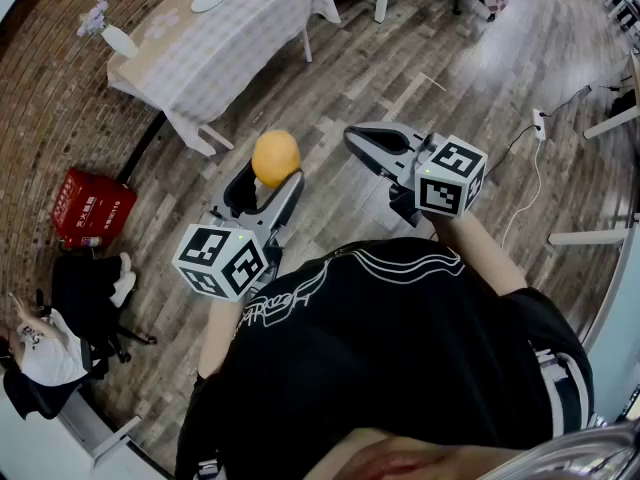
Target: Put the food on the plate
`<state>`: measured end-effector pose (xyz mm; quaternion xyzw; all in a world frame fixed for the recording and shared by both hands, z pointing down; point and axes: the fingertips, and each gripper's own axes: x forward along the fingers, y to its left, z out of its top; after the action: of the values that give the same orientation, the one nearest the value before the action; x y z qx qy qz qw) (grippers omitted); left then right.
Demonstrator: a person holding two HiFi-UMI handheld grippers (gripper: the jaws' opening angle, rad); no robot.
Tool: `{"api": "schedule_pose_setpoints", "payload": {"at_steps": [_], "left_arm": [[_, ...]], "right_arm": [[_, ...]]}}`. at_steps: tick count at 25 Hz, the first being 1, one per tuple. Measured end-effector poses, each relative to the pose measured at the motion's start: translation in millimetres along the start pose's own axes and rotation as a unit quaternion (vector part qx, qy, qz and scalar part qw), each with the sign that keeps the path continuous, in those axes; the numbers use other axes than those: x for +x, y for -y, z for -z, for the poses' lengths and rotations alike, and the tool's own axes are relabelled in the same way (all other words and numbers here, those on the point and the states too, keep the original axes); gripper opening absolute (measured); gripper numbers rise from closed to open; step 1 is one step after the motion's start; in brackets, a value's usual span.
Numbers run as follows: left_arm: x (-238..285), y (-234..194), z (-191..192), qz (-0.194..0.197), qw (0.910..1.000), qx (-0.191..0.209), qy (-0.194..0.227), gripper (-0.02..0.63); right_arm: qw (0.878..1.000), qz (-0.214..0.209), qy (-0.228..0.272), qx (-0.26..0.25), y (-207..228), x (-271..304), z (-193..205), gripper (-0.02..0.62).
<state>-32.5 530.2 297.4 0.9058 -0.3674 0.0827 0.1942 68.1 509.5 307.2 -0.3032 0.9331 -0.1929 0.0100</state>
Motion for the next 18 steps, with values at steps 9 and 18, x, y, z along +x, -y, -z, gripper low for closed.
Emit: {"api": "schedule_pose_setpoints", "payload": {"at_steps": [9,18], "left_arm": [[14,18,-6,-0.016,0.9998,0.000,0.015,0.310],[25,11,-17,-0.034,0.9992,-0.014,0.014,0.310]], "right_arm": [[1.000,-0.020,0.013,-0.006,10,-21,-10,-0.005],[0.998,-0.047,0.030,0.008,24,-11,-24,-0.005]]}}
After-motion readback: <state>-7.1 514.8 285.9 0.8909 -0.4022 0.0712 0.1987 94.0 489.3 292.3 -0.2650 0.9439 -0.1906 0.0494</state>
